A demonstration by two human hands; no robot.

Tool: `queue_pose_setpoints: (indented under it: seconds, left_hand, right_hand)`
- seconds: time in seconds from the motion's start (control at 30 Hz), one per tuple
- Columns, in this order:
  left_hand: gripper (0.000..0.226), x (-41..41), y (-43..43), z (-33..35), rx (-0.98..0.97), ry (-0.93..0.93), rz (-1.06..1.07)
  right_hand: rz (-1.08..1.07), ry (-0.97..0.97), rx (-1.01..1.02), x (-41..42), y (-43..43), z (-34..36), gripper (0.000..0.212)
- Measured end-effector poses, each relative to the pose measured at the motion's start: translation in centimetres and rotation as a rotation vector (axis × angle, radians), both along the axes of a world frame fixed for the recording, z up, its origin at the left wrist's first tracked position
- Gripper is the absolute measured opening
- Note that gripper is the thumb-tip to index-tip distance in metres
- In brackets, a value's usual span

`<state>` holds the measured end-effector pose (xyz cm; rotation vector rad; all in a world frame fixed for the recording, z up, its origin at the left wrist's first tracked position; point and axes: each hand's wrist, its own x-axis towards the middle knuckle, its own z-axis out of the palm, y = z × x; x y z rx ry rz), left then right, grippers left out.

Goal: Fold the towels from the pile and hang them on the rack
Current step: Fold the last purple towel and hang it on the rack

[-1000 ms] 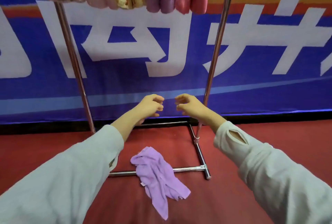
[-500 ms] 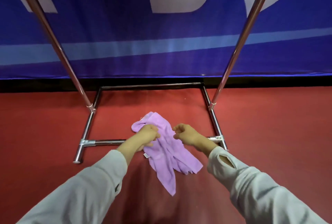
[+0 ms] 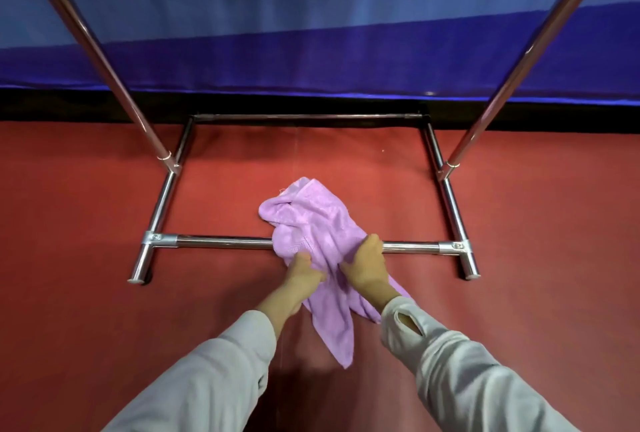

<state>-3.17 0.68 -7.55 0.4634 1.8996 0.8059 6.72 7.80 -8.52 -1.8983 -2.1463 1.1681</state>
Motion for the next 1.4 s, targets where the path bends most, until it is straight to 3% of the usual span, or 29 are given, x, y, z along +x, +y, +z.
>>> queue_pose_setpoints:
  seconds: [0.07, 0.13, 0.23, 0.37, 0.5, 0.57, 0.63, 0.73, 0.83, 0.9, 1.0, 1.1, 1.23, 1.33, 1.4]
  left_hand:
    - [0.037, 0.2, -0.3, -0.5, 0.010, 0.029, -0.003]
    - [0.028, 0.4, -0.6, -0.9, -0.006, 0.061, -0.045]
    - [0.034, 0.5, -0.8, -1.5, -0.054, 0.139, -0.167]
    - [0.044, 1.4, -0.8, -1.2, -0.081, 0.156, -0.222]
    - [0.061, 2.4, -0.9, 0.0, 0.007, 0.317, -0.292]
    - [0.069, 3.0, -1.0, 0.8, 0.119, 0.273, -0.304]
    - [0.060, 3.2, -0.9, 1.7, 0.255, 0.147, -0.220]
    - [0.018, 2.9, -0.6, 3.9, 0.419, 0.042, 0.001]
    - [0.017, 2.1, -0.8, 7.5, 0.496, 0.044, 0.029]
    - [0.019, 1.4, -1.2, 10.0, 0.535, 0.176, 0.034]
    - [0.009, 0.5, -1.6, 13.6, 0.597, 0.196, 0.037]
    - [0.030, 0.8, -1.9, 18.3, 0.626, 0.214, -0.078]
    - [0.041, 2.0, -2.7, 24.6, 0.655, 0.228, -0.265]
    - [0.006, 2.0, -3.6, 29.4, 0.748, 0.319, -0.057]
    - [0.009, 1.9, -4.2, 32.4, 0.817, 0.295, 0.117]
  right_hand:
    - [0.099, -0.200, 0.001, 0.8, -0.7, -0.9, 0.055]
    - [0.217, -0.335, -0.039, 2.0, -1.2, -1.7, 0.056]
    - [0.278, -0.360, 0.004, 3.4, -1.3, -2.4, 0.041]
    - [0.115, 0.034, -0.087, 3.3, -0.3, -1.8, 0.008]
    - [-0.131, 0.460, -0.135, 2.2, 0.9, 0.8, 0.027]
    - [-0.240, 0.575, -0.139, 1.5, 1.5, 2.3, 0.029]
    - [-0.285, 0.622, -0.136, 0.9, 2.2, 3.7, 0.034]
    - [-0.298, 0.658, -0.101, 0.3, 2.5, 6.2, 0.035]
    - [-0.348, 0.672, -0.011, 0.0, 2.5, 9.7, 0.031]
    - [-0.375, 0.718, 0.021, 0.2, 2.4, 12.7, 0.027]
    - [-0.350, 0.933, -0.074, 0.5, 1.5, 18.1, 0.018]
    - [-0.291, 1.079, -0.196, 0.9, 0.2, 24.0, 0.021]
    - [-0.265, 1.155, -0.219, 2.0, -2.0, 31.5, 0.017]
    - [-0.273, 1.212, -0.170, 3.2, -3.5, 36.4, 0.027]
    - [-0.269, 1.238, -0.133, 4.1, -4.5, 39.0, 0.034]
